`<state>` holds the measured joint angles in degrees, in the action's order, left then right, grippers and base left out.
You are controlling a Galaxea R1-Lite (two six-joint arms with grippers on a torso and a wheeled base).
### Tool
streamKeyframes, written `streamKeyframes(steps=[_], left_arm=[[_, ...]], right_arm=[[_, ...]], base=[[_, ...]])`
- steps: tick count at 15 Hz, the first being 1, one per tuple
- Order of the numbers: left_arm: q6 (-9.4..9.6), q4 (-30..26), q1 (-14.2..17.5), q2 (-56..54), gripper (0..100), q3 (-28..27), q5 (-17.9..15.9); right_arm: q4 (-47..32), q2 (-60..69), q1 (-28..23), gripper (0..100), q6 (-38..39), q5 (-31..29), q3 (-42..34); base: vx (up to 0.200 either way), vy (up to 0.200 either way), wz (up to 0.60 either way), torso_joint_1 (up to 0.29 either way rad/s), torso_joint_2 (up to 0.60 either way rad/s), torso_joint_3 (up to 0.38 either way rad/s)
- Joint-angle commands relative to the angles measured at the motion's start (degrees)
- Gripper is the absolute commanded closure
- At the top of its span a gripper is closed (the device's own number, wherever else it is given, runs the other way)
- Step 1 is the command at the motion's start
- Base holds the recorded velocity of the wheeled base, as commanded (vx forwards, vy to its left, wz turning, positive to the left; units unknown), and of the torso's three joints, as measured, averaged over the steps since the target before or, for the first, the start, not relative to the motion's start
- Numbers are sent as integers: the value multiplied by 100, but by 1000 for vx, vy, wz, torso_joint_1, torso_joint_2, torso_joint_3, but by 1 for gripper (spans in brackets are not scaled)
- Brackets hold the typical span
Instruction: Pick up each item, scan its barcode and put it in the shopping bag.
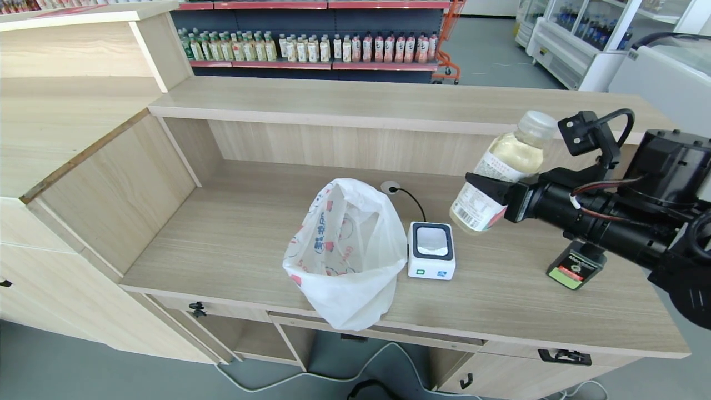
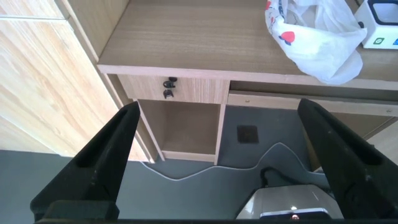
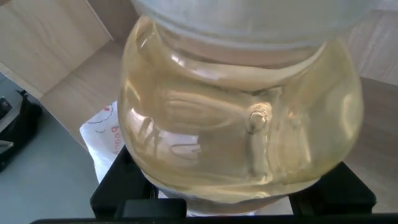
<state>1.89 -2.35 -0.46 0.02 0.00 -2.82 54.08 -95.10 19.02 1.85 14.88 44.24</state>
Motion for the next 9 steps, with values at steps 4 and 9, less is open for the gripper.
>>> streamKeyframes(steps=[4,9], left_arm=[[4,-2,-6,6,0,0,0],[-13,-2,-6,6,0,0,0]], right_arm=[[332,-659,129,100,-10,23,296],[516,-1687,190,100,-335,50,674]], base=[[0,200,0,12,1,5],[0,80,0,0,-1,2]])
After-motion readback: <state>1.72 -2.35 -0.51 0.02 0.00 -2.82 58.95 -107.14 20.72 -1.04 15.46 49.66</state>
